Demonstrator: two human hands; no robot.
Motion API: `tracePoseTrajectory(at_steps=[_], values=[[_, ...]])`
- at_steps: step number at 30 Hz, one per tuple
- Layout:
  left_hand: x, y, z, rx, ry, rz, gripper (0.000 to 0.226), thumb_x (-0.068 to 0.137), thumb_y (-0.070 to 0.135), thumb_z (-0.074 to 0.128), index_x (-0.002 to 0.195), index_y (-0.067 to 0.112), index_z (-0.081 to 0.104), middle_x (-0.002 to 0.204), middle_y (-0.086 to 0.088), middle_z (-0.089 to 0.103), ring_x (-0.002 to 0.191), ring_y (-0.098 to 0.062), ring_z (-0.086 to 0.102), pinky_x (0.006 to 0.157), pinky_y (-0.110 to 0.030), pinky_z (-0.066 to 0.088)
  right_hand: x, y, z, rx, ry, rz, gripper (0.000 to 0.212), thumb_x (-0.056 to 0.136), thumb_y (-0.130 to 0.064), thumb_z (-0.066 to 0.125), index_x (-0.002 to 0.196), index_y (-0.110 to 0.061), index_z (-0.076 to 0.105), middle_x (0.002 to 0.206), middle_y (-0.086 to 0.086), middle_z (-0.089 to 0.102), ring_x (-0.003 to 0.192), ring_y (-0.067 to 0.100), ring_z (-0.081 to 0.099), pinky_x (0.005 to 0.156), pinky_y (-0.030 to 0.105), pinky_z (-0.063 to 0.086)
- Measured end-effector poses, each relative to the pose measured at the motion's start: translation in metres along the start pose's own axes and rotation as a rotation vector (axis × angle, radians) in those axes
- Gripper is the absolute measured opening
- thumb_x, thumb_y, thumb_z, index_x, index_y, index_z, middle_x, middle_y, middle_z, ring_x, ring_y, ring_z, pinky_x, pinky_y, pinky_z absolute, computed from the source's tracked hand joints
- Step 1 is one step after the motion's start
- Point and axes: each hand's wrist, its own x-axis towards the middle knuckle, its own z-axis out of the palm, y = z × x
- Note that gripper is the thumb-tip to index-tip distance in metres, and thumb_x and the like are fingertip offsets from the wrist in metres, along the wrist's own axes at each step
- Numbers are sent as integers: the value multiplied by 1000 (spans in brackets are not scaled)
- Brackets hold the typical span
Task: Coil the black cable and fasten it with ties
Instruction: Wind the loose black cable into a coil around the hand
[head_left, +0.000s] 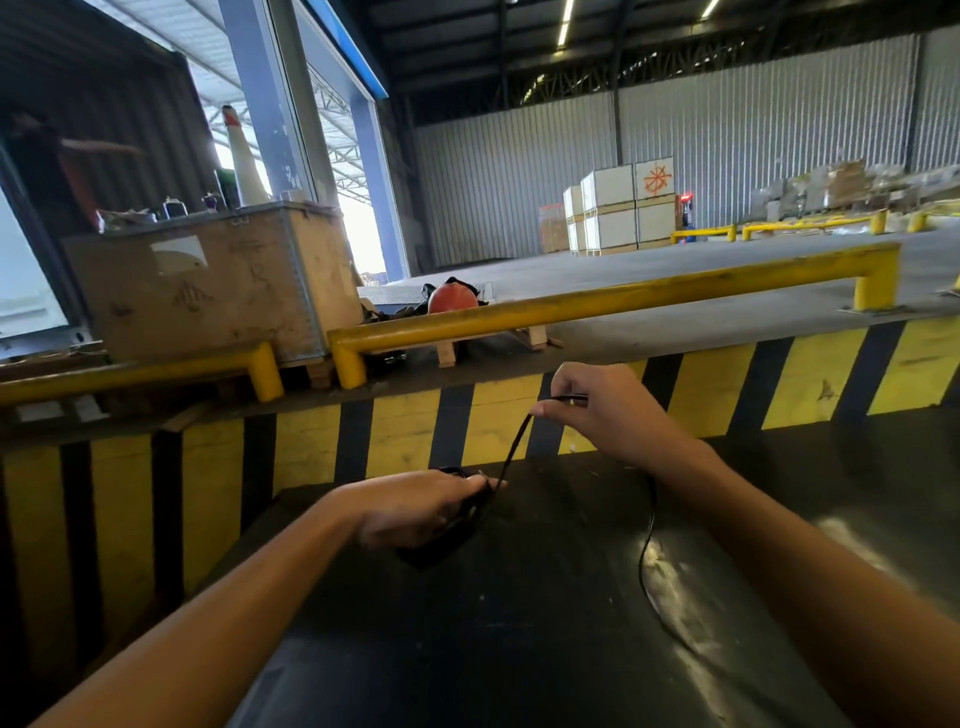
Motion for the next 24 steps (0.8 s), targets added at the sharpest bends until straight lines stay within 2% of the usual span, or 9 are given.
tracePoseTrajectory(at_steps=[3, 6, 8, 11, 14, 18, 21, 22, 24], values=[[-4, 3, 4, -194, -298, 112, 42, 96, 50, 27, 136, 44, 39, 137, -3, 50, 125, -28, 49, 97, -50, 43, -2, 7, 13, 3, 56, 1, 28, 85, -48, 57, 79, -21, 56, 74, -3, 59, 67, 11, 53, 60, 27, 42], [-15, 13, 1, -560, -451, 358, 46, 93, 49, 28, 136, 43, 44, 138, -9, 53, 130, -36, 46, 96, -59, 44, -14, 6, 33, 118, 26, -9, 29, 94, -41, 43, 81, -18, 56, 67, -1, 59, 58, 10, 54, 56, 25, 42], [-20, 28, -1, -819, -413, 536, 48, 94, 48, 28, 138, 37, 43, 136, -14, 55, 129, -38, 46, 96, -63, 42, -30, 0, 53, 157, -50, -21, 29, 97, -36, 37, 90, -16, 57, 68, -1, 60, 58, 12, 59, 57, 28, 51], [-21, 51, -11, -979, -115, 706, 45, 95, 48, 27, 133, 36, 49, 126, -14, 62, 115, -33, 59, 92, -64, 44, -56, -18, 80, 149, -264, -36, 21, 98, -36, 35, 99, -22, 51, 68, -3, 56, 57, 10, 57, 56, 25, 50], [-13, 53, -22, -894, 185, 692, 41, 98, 47, 23, 127, 40, 51, 125, -5, 57, 126, -29, 46, 94, -62, 40, -73, -35, 87, 174, -402, -75, 23, 99, -38, 34, 99, -22, 50, 69, -5, 55, 56, 5, 53, 55, 20, 44], [-2, 28, -28, -590, 364, 543, 40, 100, 41, 24, 135, 40, 42, 153, -5, 31, 143, -30, 20, 110, -63, 14, -67, -42, 63, 121, -430, -139, 24, 99, -36, 36, 100, -20, 53, 71, -10, 52, 60, 3, 54, 60, 20, 47], [5, 6, -29, -262, 393, 360, 50, 94, 50, 31, 143, 39, 31, 157, -5, 22, 144, -29, 18, 111, -57, 18, -53, -40, 37, 41, -420, -220, 21, 97, -32, 42, 102, -19, 58, 80, -6, 60, 69, 5, 60, 69, 22, 52], [6, -1, -28, -164, 363, 301, 53, 92, 54, 33, 142, 41, 31, 155, -4, 26, 141, -28, 24, 111, -54, 21, -48, -39, 29, 6, -430, -244, 21, 96, -32, 44, 102, -18, 59, 83, -3, 63, 72, 6, 61, 72, 21, 52], [6, -11, -25, -22, 252, 198, 42, 93, 54, 32, 133, 46, 40, 142, -1, 41, 130, -25, 40, 107, -46, 29, -36, -37, 11, -55, -444, -260, 21, 96, -31, 45, 101, -18, 61, 85, -3, 64, 74, 6, 61, 73, 18, 49]])
